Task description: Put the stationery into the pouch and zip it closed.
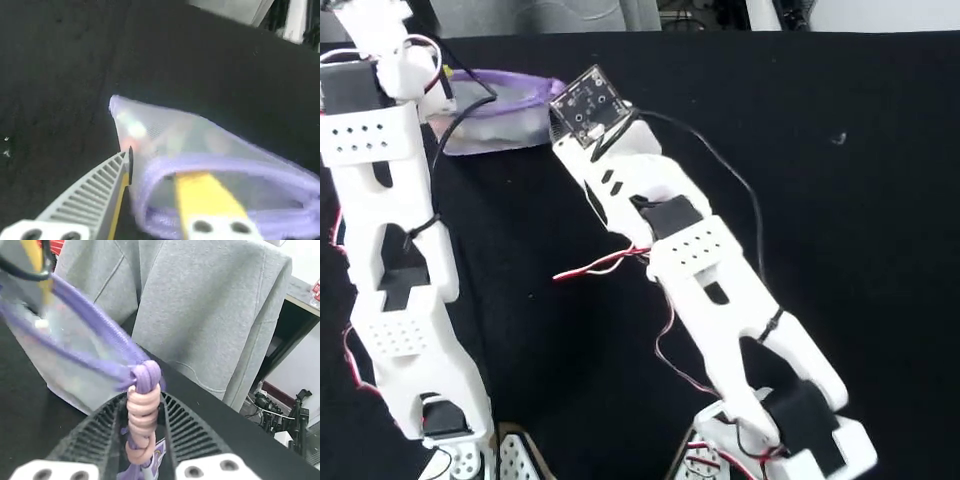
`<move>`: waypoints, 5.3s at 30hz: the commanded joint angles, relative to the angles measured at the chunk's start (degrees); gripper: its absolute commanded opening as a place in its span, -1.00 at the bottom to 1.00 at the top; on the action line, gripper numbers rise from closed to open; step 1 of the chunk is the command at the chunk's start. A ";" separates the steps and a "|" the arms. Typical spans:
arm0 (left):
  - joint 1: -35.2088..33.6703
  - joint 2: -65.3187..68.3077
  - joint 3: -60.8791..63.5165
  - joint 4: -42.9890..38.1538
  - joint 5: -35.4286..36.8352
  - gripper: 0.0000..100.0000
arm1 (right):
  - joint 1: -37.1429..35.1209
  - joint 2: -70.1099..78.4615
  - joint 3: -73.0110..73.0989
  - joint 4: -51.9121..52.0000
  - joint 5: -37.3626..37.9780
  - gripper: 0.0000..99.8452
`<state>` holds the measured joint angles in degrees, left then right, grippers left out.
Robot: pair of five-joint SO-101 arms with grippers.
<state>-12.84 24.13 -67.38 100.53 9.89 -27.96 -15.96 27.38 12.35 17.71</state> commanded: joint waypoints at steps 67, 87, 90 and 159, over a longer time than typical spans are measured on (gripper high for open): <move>6.90 -20.92 6.64 0.18 -21.89 -0.43 | 2.73 1.63 -51.91 63.74 0.18 -0.98; 16.57 -21.98 6.73 0.44 -41.76 -0.43 | 2.73 -6.37 -52.35 69.54 0.26 -0.98; 16.66 -25.14 6.73 0.44 -43.43 -0.43 | 2.90 -6.37 -52.35 69.89 0.26 -0.98; 29.41 -114.55 128.22 -45.01 -39.74 -0.56 | -9.76 -13.67 -46.81 87.30 4.04 -0.98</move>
<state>16.00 -90.07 60.62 59.03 -33.36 -37.01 -27.65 -19.30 99.21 21.32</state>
